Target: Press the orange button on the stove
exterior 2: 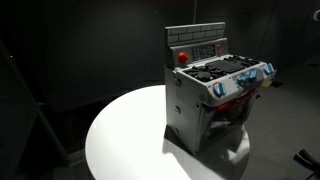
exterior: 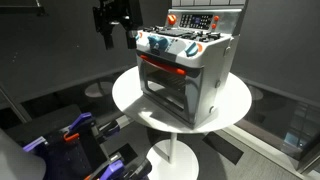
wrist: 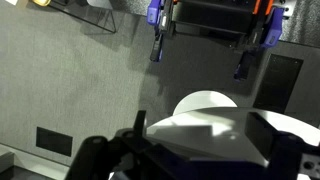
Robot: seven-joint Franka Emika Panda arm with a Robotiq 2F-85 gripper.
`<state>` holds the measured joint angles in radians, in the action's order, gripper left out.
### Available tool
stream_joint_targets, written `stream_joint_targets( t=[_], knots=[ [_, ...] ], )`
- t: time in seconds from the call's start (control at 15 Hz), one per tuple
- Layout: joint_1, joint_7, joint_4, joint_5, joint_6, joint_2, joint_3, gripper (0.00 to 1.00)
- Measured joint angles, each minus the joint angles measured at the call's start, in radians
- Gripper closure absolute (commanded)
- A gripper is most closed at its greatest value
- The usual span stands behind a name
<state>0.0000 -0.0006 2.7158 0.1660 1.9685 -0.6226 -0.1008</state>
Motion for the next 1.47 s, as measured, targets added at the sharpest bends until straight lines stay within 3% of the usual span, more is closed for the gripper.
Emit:
stream_joint_targets(
  t=[0.6,1.07,1.47],
  knots=[
    [0.000,0.000,-0.001,0.000,0.015,0.000,0.001,0.00],
    [-0.011,0.011,-0.064,0.003,0.175,0.010,0.009,0.00],
    [-0.061,0.069,-0.166,0.045,0.349,0.102,0.009,0.00]
  ],
)
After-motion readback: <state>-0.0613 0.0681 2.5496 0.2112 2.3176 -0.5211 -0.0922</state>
